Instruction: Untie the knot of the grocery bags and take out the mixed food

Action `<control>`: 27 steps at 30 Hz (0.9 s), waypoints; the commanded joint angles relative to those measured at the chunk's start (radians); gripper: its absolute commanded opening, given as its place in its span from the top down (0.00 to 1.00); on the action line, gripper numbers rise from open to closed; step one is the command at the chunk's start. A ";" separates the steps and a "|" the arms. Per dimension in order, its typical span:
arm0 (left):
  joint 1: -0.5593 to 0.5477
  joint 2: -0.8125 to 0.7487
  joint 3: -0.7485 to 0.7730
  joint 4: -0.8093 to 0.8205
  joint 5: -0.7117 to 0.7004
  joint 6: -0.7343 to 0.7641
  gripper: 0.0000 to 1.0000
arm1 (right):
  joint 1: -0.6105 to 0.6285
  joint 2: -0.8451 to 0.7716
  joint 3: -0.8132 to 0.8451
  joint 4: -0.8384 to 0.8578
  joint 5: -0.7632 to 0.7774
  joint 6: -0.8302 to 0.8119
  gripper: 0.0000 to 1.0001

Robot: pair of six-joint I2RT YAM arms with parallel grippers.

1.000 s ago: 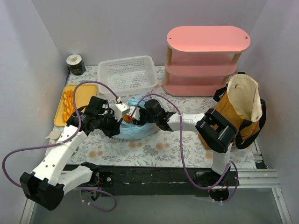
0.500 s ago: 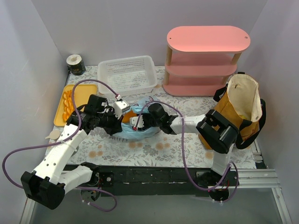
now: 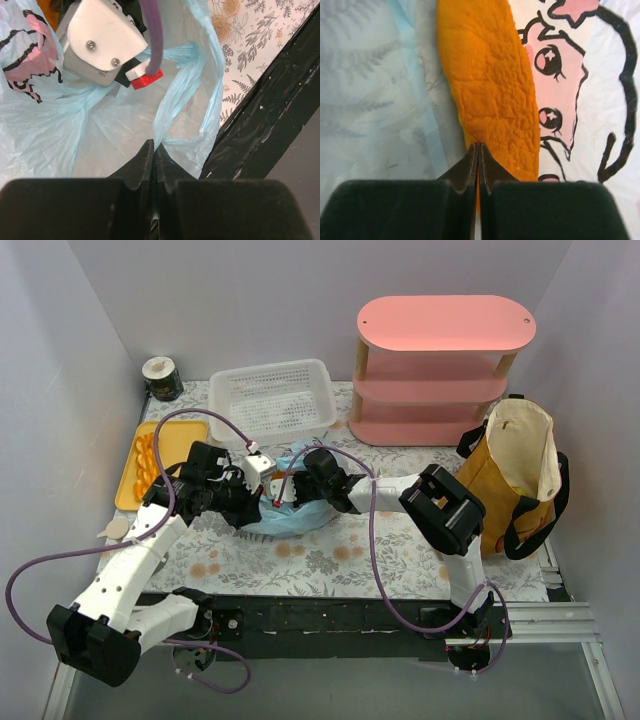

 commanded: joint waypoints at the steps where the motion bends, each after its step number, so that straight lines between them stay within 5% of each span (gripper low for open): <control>1: 0.019 -0.028 -0.016 0.035 -0.009 0.007 1.00 | -0.004 -0.120 -0.053 0.001 -0.024 0.071 0.98; 9: 0.059 -0.018 -0.024 0.112 -0.032 0.023 1.00 | -0.005 -0.526 -0.219 -0.211 -0.168 0.171 0.99; 16: 0.065 -0.024 -0.054 0.195 -0.038 0.021 1.00 | -0.002 -0.582 -0.210 -0.301 -0.168 0.203 0.99; 17: 0.065 -0.030 -0.057 0.213 -0.031 0.015 1.00 | -0.002 -0.567 -0.196 -0.304 -0.172 0.206 0.94; 18: 0.063 -0.034 -0.062 0.221 -0.026 0.008 1.00 | -0.001 -0.520 -0.152 -0.315 -0.173 0.208 0.79; 19: 0.065 -0.042 -0.062 0.225 -0.023 0.004 1.00 | 0.009 -0.489 -0.125 -0.326 -0.144 0.220 0.30; 20: 0.065 -0.045 -0.059 0.224 -0.018 0.009 1.00 | 0.016 -0.455 -0.087 -0.344 -0.121 0.229 0.20; 22: 0.063 -0.042 -0.051 0.218 -0.020 0.021 1.00 | 0.021 -0.367 0.014 -0.402 -0.093 0.254 0.19; 27: 0.065 -0.071 -0.068 0.212 -0.015 0.032 1.00 | 0.022 -0.274 0.070 -0.349 -0.061 0.257 0.37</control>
